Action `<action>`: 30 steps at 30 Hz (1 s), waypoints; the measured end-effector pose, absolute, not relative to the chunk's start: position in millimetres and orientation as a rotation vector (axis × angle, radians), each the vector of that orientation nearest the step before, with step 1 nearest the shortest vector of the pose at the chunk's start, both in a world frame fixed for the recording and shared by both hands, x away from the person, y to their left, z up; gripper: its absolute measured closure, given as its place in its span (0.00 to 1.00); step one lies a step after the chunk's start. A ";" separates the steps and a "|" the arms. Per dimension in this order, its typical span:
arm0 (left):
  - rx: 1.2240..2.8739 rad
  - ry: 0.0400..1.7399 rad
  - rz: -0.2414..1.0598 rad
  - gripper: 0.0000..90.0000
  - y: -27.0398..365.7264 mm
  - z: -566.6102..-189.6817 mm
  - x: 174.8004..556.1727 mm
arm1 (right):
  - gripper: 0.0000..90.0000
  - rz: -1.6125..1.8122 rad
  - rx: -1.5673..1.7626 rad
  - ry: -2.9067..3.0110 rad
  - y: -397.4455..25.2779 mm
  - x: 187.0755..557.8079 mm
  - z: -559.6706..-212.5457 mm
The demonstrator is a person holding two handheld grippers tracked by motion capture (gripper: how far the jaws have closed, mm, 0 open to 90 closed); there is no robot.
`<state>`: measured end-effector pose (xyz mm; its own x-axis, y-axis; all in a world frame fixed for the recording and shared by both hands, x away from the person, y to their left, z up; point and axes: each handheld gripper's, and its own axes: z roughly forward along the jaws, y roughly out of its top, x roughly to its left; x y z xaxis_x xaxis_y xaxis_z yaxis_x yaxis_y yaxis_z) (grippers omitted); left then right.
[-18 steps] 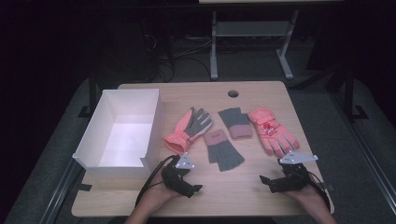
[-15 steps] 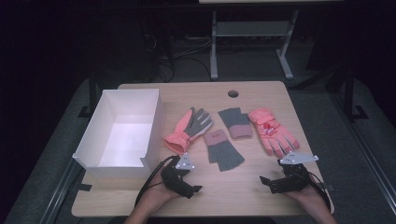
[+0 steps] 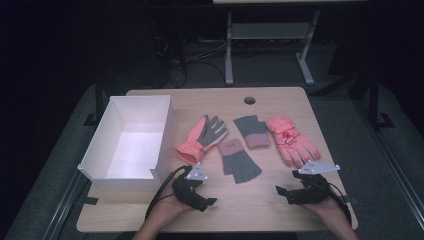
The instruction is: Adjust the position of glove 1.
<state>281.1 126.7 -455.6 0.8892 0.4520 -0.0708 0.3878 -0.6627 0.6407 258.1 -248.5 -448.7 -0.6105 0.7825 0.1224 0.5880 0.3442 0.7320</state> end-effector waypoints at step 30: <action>2.295 0.603 0.142 0.16 128.6 -450.8 281.7 | 1.00 1.208 1.064 2.403 -202.5 294.3 -431.1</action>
<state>281.7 128.6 -450.8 0.8829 0.4634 -0.0764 0.3805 -0.6106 0.6945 294.3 -202.5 -431.1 -0.7024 0.7050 0.0979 0.4989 0.3896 0.7742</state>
